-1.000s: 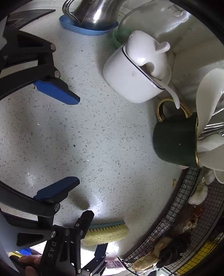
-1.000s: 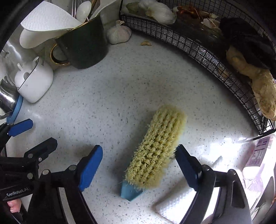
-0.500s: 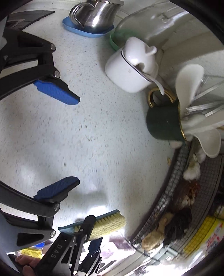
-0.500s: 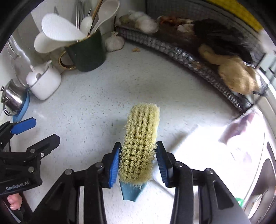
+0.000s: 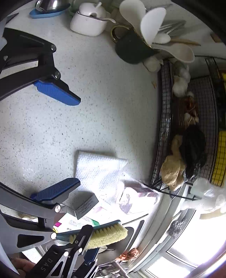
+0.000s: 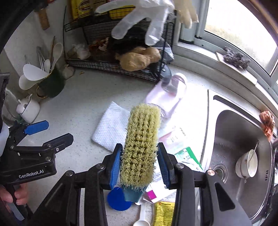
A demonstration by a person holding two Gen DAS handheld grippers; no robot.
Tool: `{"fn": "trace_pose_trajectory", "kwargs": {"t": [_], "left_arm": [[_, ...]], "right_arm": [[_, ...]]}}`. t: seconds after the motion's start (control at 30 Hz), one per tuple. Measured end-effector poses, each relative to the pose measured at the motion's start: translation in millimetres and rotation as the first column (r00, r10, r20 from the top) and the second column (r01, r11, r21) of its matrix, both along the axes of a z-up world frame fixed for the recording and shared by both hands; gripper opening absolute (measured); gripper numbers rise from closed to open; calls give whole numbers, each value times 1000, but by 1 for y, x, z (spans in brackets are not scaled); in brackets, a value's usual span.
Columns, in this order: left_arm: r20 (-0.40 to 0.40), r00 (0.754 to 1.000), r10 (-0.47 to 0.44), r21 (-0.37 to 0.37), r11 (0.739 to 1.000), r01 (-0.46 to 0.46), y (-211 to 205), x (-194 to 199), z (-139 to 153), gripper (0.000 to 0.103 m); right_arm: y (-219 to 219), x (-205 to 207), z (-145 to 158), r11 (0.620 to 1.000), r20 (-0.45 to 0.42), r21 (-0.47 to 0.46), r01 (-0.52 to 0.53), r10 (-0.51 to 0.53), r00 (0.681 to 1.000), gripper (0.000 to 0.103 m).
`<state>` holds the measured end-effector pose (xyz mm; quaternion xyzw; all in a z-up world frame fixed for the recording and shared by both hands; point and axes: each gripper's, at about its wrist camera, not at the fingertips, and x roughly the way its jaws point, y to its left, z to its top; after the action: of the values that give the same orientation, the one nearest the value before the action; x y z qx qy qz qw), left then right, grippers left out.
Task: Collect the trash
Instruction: 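Grasp the white wipe with the left tool while the right tool holds the brush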
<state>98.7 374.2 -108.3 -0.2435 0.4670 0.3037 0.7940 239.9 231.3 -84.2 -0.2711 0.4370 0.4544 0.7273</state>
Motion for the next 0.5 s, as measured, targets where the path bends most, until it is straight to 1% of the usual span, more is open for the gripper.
{"fn": "trace_pose_trajectory", "kwargs": {"t": [0.03,0.13,0.2,0.27,0.37,0.5], "left_arm": [[-5,1000,-18,-2,1000,18,1,6,-4,84],[-22,997,-72,-17,997,72,0,26,-11,84],[-31,995,-98,-28,995,97,1,36,-17,84],[-33,993,-117,-50,992,115,6,46,-25,84],[-36,989,-145,-103,985,141,13,58,-39,84],[-84,982,-172,-118,980,162,18,73,-58,84]], "right_arm": [[-15,8,1,1000,1,-2,18,-18,1000,38],[-27,14,8,998,4,-8,67,-67,998,38],[-30,22,5,996,2,-11,90,-90,996,38],[-32,31,3,994,-3,-14,106,-106,994,38],[-30,36,-3,992,-12,-19,123,-123,992,38],[-23,42,-9,991,-27,-18,132,-133,991,38]]}}
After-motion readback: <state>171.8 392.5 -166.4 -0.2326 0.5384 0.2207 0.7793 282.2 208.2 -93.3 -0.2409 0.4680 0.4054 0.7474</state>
